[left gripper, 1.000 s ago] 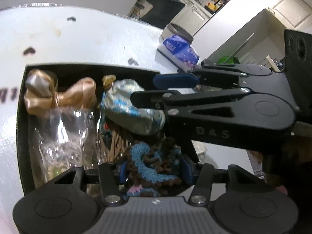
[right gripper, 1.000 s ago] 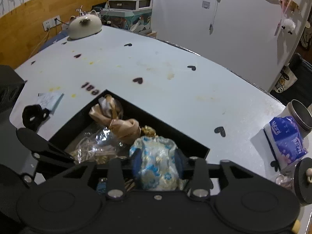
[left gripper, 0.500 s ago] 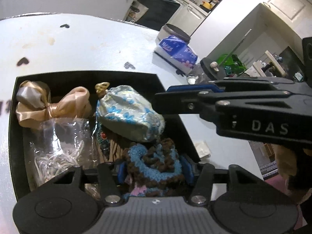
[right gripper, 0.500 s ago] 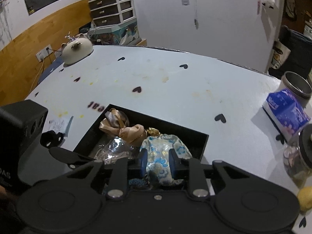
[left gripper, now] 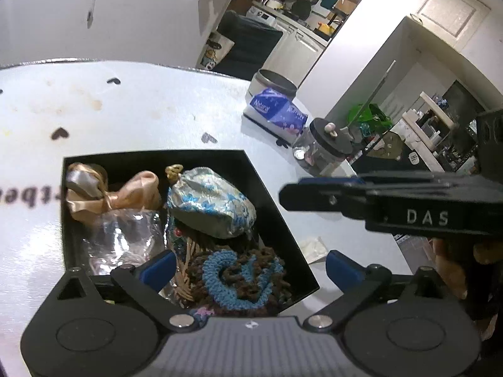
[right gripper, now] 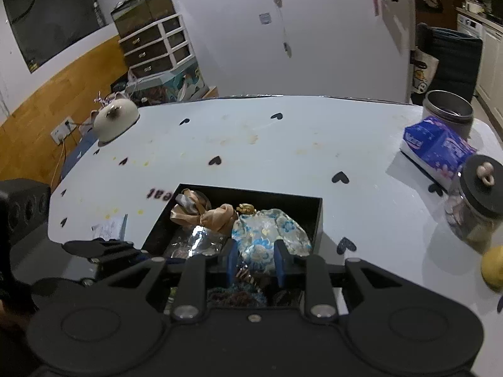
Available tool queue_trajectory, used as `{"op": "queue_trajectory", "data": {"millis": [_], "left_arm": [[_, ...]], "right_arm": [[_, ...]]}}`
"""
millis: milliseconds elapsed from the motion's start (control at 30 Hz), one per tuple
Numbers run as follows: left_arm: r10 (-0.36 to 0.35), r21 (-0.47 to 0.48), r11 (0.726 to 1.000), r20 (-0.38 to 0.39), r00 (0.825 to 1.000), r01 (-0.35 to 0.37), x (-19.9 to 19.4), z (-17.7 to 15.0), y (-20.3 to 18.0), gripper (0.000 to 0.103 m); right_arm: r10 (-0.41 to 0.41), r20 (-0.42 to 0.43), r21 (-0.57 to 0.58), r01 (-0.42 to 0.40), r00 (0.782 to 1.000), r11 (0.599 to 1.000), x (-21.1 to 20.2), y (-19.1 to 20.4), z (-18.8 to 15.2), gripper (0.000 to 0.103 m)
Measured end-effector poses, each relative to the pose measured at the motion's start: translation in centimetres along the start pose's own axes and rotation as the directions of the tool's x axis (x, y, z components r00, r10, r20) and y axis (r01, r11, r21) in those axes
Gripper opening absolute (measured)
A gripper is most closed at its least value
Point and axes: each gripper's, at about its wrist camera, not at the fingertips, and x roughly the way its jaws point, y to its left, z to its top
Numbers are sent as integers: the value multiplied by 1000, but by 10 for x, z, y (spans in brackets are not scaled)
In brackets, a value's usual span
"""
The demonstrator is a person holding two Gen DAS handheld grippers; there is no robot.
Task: Organize soft objects
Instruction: 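Lower the scrunchie into the box with the left tool while the right tool lowers the pouch, then withdraw both tools from the box toward the white packet and black cloth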
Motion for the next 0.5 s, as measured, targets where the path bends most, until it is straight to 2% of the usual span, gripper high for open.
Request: {"op": "queue_trajectory", "data": {"millis": [133,200,267,367,500], "left_arm": [[20,9,1000,18,1000,-20,-12,-1,-3,103],[30,8,1000,27,999,-30,-18,-1,-4,103],[45,8,999,36,998,-45,-24,-2,-4,103],[70,9,997,52,996,-71,-34,-5,-5,103],[110,3,994,79,991,-111,-47,-9,-5,103]], "right_arm": [[-15,36,34,14,999,999,-13,0,-8,31],[-33,60,52,30,998,998,-19,1,-12,38],[-51,88,72,45,995,996,-27,0,-17,51],[-73,130,100,60,989,993,-37,1,-23,64],[-109,170,120,89,979,989,-49,4,-34,74]]}}
